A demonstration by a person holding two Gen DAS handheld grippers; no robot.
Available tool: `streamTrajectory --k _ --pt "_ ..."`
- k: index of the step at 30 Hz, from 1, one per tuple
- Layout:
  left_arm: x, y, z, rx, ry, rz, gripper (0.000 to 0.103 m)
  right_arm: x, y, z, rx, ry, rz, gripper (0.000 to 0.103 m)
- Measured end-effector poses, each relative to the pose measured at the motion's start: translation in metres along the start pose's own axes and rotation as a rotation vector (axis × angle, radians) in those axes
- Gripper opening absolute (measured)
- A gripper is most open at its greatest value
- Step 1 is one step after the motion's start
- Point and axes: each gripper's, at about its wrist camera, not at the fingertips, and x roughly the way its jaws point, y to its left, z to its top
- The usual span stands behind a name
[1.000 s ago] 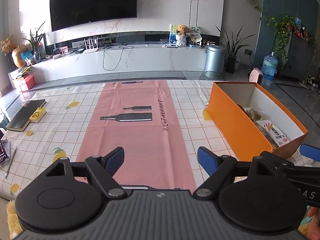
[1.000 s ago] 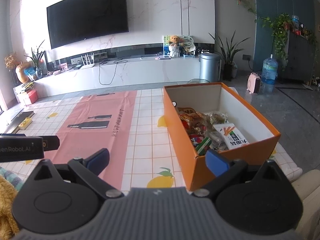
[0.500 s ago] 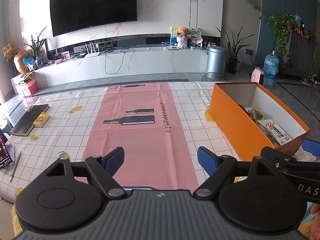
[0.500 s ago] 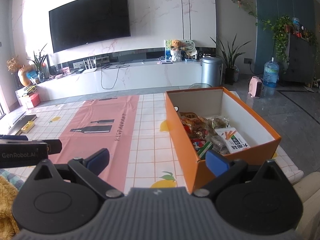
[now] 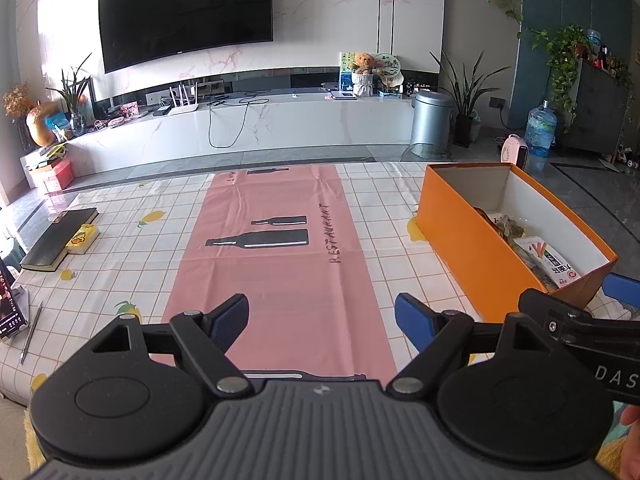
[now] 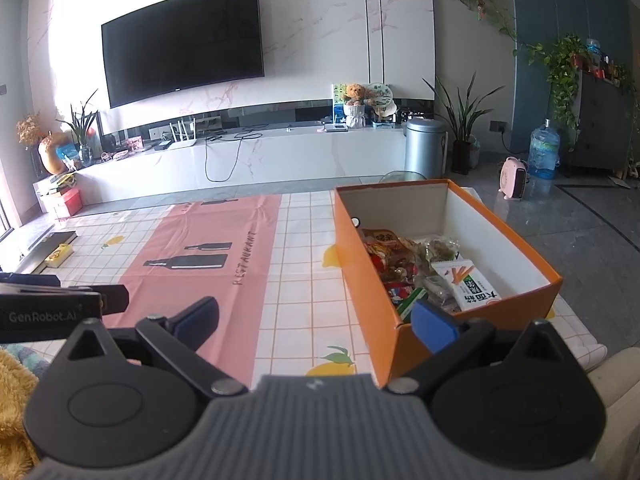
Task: Organize snacks
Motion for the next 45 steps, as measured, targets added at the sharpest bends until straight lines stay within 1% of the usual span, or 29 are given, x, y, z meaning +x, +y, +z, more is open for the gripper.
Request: streamTrajectory --k 29,33,38,45 --pt "-0.0061 0.0041 0.0006 -0.001 -0.01 0.019 0.097 -0.0031 0.0025 -0.0008 -0.02 -0.005 0.004 0.099" --pt "-0.0064 0.0066 -0.0002 -0.017 -0.011 0.002 0.097 -0.0042 0.0033 -0.0011 -0.024 -0.008 0.002 0.099" --pt "-0.0078 0.0069 -0.0015 -0.008 -0.02 0.014 0.097 -0.0059 0.005 -0.0009 -0.029 -0.01 0.002 0.099" --pt "-0.007 0.0079 -0.0023 -0.019 -0.006 0.016 0.097 -0.0075 0.0066 -0.0007 -0.036 -0.012 0.001 0.099"
